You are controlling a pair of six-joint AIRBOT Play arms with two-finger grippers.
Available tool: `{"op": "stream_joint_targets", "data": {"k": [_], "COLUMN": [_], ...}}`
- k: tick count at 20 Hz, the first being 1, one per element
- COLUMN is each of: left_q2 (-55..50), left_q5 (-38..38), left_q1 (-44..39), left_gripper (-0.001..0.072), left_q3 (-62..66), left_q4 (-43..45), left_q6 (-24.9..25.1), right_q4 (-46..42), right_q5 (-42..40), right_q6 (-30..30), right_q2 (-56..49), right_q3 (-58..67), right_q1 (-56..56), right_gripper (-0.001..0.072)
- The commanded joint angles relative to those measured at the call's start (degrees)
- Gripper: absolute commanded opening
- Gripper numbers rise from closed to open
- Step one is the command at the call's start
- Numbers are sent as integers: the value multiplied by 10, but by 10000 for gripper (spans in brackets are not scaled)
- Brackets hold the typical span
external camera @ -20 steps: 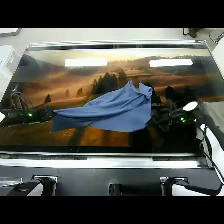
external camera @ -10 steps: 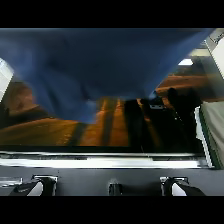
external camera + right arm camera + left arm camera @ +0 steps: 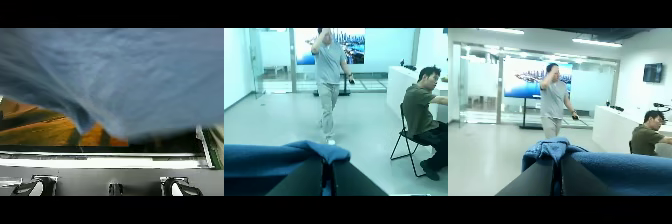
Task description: Fold the clothes and pants, and hang the long-sleeved shirts on hangers.
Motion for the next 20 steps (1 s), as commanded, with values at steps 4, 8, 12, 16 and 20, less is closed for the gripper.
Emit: {"op": "stream_joint_targets", "data": {"k": [4, 8, 12, 16, 20], "left_q2": [-92, -200, -342, -471, -517], "left_q5": [-167, -176, -74, -64, -101], "left_q1": [1, -16, -39, -37, -40], "left_gripper": [21, 21, 22, 22, 22], "left_q3": [-35, -202, -323, -327, -327], "left_q4": [26, 22, 3, -111, -149], "left_q6": [-3, 8, 3, -12, -12], "right_q4": [8, 103, 223, 281, 278], "right_q5": [191, 170, 32, -3, -74], "right_q6": [90, 84, 73, 63, 61], "right_q2": [-106, -236, -388, -494, -506], "right_q3": [-61, -274, -362, -361, -359], "right_q1": [1, 1, 2, 43, 76], "right_gripper": [38, 38, 39, 39, 40]}}
